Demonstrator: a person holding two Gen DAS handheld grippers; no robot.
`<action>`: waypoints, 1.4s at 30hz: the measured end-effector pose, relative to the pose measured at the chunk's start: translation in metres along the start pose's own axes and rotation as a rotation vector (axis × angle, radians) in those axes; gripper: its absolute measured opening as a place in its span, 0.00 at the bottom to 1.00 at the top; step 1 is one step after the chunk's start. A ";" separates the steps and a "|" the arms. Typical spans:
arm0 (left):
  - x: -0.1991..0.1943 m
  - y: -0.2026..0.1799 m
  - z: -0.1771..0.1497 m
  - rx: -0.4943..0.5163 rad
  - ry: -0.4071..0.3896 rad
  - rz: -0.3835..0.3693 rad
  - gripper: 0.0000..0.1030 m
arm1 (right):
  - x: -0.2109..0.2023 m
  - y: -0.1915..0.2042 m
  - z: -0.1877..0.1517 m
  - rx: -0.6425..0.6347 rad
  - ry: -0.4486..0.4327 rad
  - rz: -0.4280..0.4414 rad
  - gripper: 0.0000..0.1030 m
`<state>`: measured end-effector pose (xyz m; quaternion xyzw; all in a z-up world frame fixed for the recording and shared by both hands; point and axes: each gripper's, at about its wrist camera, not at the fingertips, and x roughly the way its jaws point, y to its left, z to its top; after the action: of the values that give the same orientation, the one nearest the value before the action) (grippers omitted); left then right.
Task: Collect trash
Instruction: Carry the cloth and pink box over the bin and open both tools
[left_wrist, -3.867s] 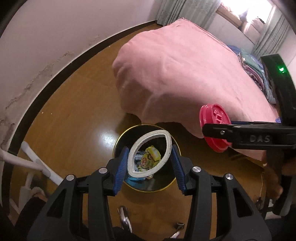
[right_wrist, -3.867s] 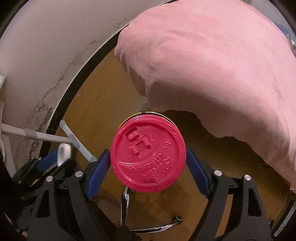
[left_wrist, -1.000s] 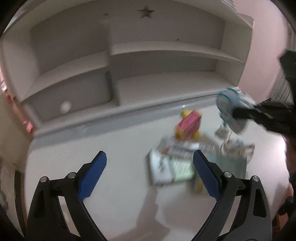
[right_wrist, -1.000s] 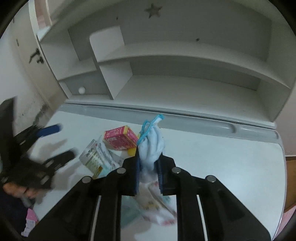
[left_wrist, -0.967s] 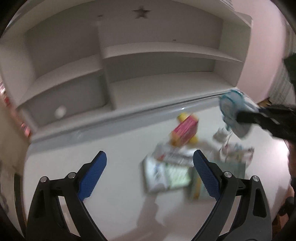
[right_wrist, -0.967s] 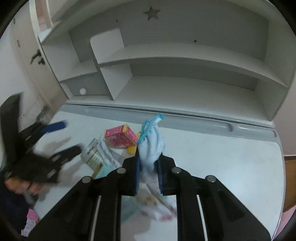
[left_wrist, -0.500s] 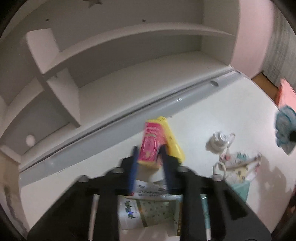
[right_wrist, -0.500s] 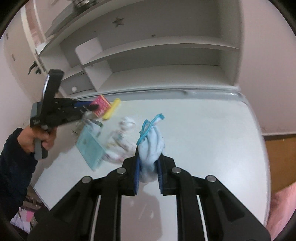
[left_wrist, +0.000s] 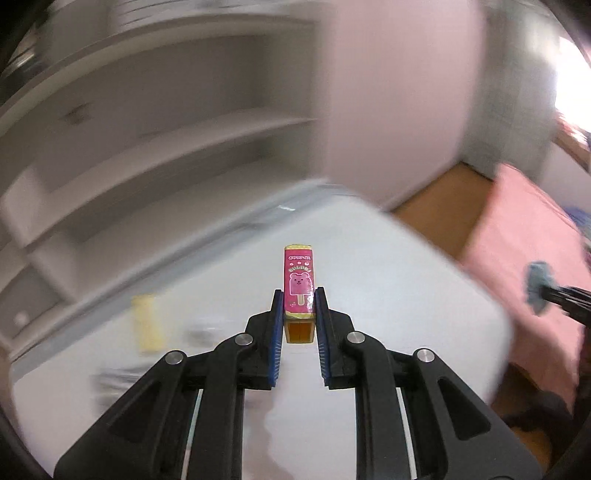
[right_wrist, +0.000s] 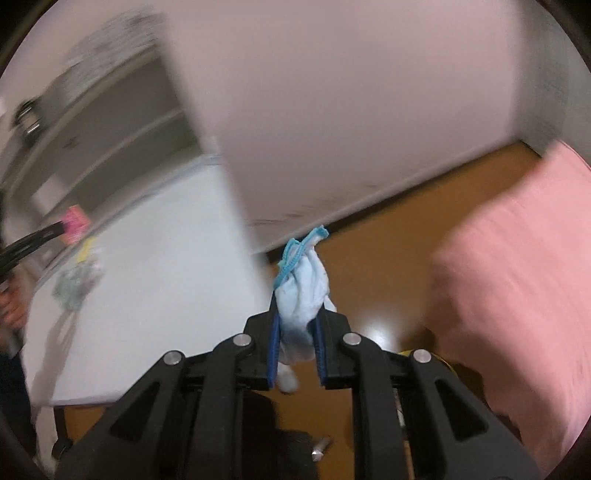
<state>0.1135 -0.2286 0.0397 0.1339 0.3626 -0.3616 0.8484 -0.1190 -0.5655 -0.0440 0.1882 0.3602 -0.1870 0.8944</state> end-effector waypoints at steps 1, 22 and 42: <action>0.000 -0.028 0.000 0.030 -0.002 -0.052 0.15 | -0.002 -0.022 -0.008 0.040 0.007 -0.045 0.15; 0.204 -0.395 -0.138 0.297 0.296 -0.461 0.15 | 0.091 -0.234 -0.120 0.352 0.334 -0.248 0.15; 0.298 -0.416 -0.189 0.283 0.373 -0.446 0.18 | 0.105 -0.238 -0.126 0.389 0.379 -0.228 0.15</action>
<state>-0.1386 -0.5824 -0.2905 0.2316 0.4783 -0.5545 0.6404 -0.2330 -0.7316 -0.2511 0.3460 0.4970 -0.3134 0.7315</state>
